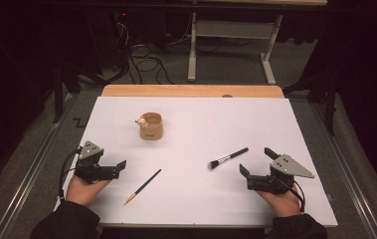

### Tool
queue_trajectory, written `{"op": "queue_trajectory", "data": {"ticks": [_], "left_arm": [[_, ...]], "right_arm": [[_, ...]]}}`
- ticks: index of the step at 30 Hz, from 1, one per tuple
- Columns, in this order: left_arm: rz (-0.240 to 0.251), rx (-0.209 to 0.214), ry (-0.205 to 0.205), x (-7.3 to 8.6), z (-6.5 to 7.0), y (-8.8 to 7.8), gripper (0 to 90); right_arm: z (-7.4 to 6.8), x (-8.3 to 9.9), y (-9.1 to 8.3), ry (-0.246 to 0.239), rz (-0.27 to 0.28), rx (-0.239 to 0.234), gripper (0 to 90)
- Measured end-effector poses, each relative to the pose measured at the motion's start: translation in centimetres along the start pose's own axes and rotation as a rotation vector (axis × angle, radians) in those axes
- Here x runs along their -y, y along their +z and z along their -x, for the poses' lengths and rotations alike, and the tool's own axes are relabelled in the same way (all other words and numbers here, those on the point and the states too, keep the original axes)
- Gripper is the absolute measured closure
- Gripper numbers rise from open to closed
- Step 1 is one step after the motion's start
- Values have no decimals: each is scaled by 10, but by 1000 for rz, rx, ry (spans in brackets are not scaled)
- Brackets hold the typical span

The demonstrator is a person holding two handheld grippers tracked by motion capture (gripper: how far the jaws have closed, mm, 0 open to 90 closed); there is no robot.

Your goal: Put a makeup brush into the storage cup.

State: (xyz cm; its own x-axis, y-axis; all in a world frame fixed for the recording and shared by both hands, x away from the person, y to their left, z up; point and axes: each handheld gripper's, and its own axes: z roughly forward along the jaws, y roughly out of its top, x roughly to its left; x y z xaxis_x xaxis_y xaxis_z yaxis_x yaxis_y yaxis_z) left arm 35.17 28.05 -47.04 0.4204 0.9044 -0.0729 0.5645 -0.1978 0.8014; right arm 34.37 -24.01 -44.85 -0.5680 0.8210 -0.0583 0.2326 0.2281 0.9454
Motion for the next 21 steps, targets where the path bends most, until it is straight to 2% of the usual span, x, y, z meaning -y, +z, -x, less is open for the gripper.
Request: {"op": "queue_trajectory", "data": {"ticks": [1, 7, 15, 21], "left_arm": [[-18, 1, 3, 0, 0, 2, 55], [-53, 6, 5, 1, 1, 4, 55], [-81, 15, -4, 2, 1, 7, 57], [-102, 26, -12, 2, 2, 8, 62]], "right_arm": [[0, 0, 0, 0, -3, 2, 4], [2, 0, -1, -5, -3, 14, 4], [5, 0, -4, -13, -11, 29, 4], [6, 5, -5, -23, -26, 18, 4]]}}
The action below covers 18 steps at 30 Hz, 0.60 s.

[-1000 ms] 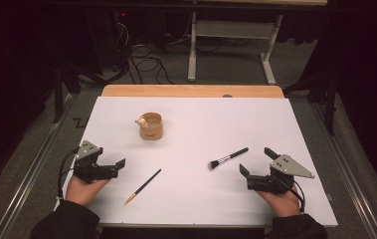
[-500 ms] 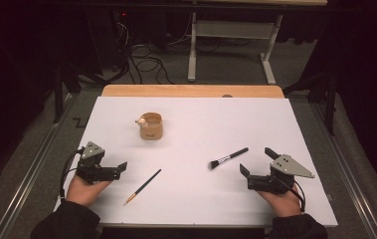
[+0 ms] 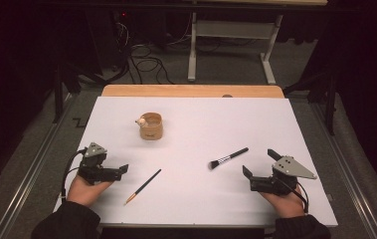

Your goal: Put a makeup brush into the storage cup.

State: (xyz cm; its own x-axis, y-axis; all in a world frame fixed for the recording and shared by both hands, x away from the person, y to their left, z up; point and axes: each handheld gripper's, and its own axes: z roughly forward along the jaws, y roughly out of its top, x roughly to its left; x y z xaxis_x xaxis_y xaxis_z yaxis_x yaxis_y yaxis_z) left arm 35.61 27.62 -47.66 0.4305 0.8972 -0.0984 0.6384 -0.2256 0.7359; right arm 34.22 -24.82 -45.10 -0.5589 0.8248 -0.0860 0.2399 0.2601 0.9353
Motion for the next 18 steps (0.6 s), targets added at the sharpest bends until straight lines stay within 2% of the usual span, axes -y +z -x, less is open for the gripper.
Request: {"op": "queue_trajectory", "data": {"ticks": [9, 12, 18], "left_arm": [[-20, -6, 12, -3, 4, 1, 76], [-10, 0, 2, -5, 6, -2, 81], [-46, 6, 11, -12, 8, -5, 82]], "right_arm": [[2, -1, -3, 33, 22, 10, 4], [2, -1, -4, 35, 29, 11, 4], [0, -1, -4, 31, 34, -4, 4]]}}
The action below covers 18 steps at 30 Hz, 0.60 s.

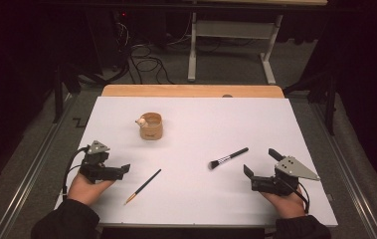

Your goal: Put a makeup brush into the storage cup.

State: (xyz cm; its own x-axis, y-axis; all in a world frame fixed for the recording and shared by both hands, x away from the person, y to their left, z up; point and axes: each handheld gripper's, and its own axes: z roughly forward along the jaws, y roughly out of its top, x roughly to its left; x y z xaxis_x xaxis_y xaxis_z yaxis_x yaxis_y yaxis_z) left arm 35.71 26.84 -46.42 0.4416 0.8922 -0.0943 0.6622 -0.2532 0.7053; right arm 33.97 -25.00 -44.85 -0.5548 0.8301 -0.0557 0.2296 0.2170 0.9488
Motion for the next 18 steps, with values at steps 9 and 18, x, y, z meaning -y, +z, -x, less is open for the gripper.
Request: {"op": "queue_trajectory", "data": {"ticks": [9, 18], "left_arm": [[-63, 13, 3, -13, -6, -10, 78], [-139, 24, 42, -20, -4, -10, 73]], "right_arm": [[0, 0, 2, 8, -2, -9, 4], [-3, 1, 4, 2, -13, -18, 4]]}}
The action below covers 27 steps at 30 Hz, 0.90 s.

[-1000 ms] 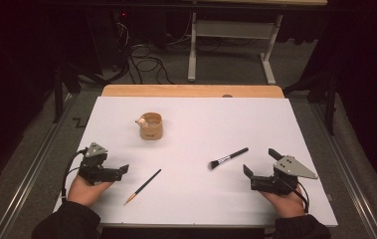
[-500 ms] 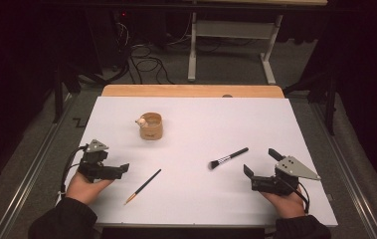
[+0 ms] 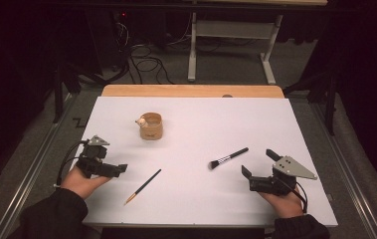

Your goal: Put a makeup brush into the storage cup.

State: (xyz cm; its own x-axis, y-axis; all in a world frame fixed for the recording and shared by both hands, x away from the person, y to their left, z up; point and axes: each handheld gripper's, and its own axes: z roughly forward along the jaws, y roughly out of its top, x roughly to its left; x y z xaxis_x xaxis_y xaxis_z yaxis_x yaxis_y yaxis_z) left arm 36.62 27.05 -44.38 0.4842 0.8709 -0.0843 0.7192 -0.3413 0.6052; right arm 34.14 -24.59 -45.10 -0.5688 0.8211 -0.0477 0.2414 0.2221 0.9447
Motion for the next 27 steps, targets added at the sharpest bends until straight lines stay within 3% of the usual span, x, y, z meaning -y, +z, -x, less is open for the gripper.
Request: {"op": "queue_trajectory", "data": {"ticks": [5, 9, 27], "left_arm": [[-53, -12, 42, -4, 3, 1, 69], [-99, 17, 40, -7, 6, 2, 71], [-239, 50, 83, -15, 22, 4, 109]], "right_arm": [[0, 0, 0, 1, -4, -2, 4], [-1, 0, 1, -1, -5, -5, 4], [0, 1, 1, 2, -5, -8, 4]]}}
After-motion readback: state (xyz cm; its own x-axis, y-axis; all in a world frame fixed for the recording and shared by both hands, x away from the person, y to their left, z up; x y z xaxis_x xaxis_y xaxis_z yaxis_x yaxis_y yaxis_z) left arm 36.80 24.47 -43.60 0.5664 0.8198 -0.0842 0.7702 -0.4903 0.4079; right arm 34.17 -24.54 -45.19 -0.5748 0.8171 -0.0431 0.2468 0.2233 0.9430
